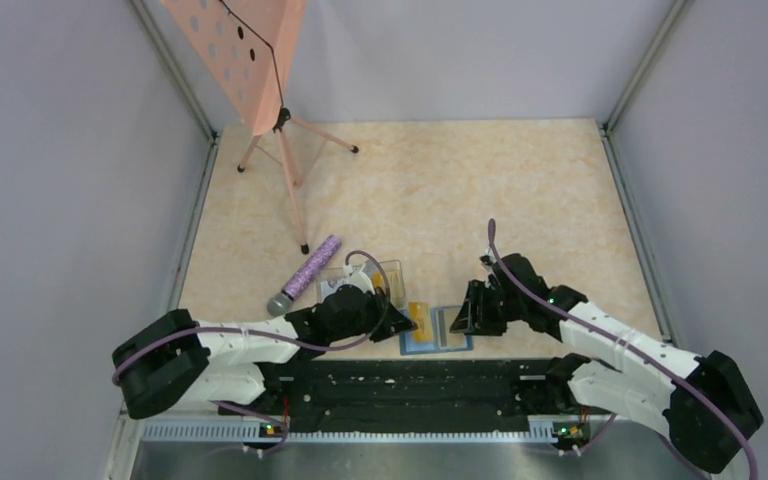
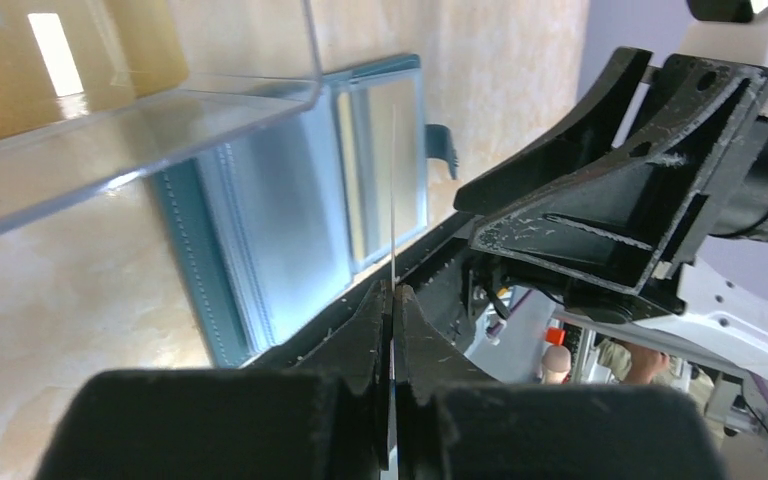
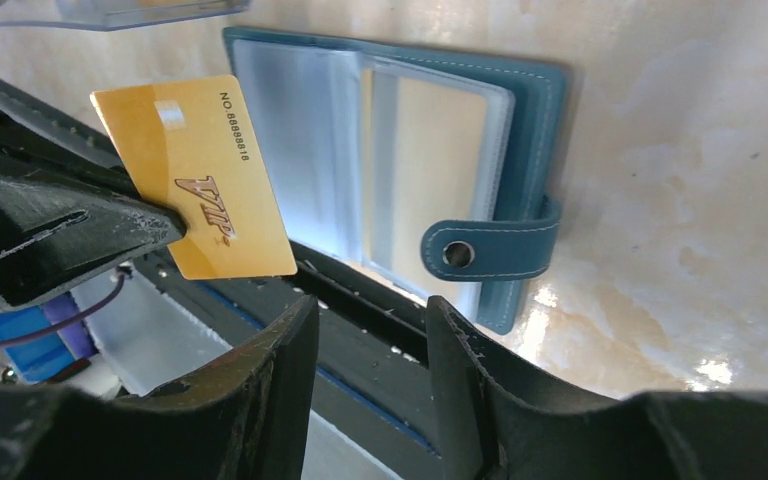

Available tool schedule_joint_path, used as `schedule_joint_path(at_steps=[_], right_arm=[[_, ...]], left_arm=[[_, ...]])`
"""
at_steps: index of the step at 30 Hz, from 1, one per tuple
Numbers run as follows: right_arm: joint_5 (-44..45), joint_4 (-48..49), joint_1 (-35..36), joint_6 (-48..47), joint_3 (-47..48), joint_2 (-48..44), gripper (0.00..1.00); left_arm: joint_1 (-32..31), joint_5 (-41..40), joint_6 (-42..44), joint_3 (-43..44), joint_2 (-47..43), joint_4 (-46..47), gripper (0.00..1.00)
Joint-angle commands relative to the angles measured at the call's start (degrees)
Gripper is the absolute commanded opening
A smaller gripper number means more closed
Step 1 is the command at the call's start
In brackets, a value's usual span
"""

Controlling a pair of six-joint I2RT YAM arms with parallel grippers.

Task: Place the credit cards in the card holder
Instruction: Insert the credit card into the card holder.

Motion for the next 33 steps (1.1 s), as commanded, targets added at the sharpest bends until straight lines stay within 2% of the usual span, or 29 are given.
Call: schedule_joint_path(at_steps=[1,13,18,33], right_arm=[[2.84,-0.40,-0.51,-2.10,2.86,2.22,0.43],[7.51,-1.65,-1.02,-1.64,1.01,5.10,0.42],[7.60,-1.61,-1.56,-1.82,0.40,5.80,0.41],[5.73,1.01,-2.22,-1.53,-2.01,7.16,0.40]], left_arm=[[-0.27,-1.48,0.38,3.23,3.76,3.25,0.00],[-0.27,2.51,1.00,7.24,14.75,6.42,0.00],[-0.27,1.71,0.27,7.38,15.92,4.23,0.00],[-0.63,2.93,-2.16,7.73,19.35,5.31,0.00]])
